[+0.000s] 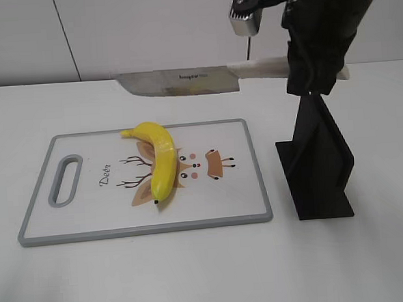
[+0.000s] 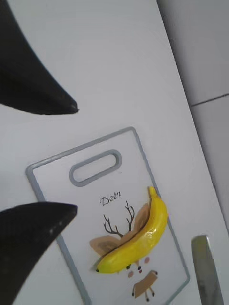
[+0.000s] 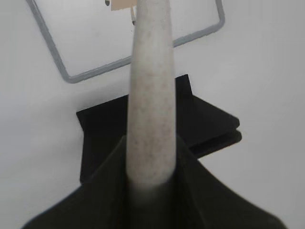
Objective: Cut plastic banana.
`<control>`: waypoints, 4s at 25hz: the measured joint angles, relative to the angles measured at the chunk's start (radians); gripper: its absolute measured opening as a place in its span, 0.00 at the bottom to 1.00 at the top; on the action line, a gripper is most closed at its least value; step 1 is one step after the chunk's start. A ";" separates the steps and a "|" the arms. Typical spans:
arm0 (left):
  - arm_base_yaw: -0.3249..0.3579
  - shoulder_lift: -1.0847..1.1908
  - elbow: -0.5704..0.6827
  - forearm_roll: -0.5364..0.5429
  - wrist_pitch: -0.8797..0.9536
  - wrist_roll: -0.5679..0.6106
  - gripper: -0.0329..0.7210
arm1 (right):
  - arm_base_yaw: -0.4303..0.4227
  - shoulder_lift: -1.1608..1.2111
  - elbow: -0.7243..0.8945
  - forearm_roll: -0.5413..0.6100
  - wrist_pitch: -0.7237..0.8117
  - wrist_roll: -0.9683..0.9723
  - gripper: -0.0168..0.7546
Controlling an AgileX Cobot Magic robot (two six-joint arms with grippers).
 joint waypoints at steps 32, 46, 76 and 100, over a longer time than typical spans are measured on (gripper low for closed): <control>-0.280 1.153 -0.768 -0.036 0.315 0.659 0.69 | -0.127 0.275 -0.207 0.380 0.003 -0.542 0.24; -0.280 1.169 -0.794 -0.042 0.303 0.687 0.30 | -0.127 0.315 -0.207 0.439 -0.039 -0.583 0.24; -0.291 1.405 -0.803 -0.058 0.112 0.716 0.07 | -0.128 0.517 -0.222 0.284 -0.129 -0.436 0.24; -0.282 1.219 -0.803 -0.112 0.214 0.706 0.38 | -0.125 0.344 -0.219 0.303 -0.028 -0.471 0.24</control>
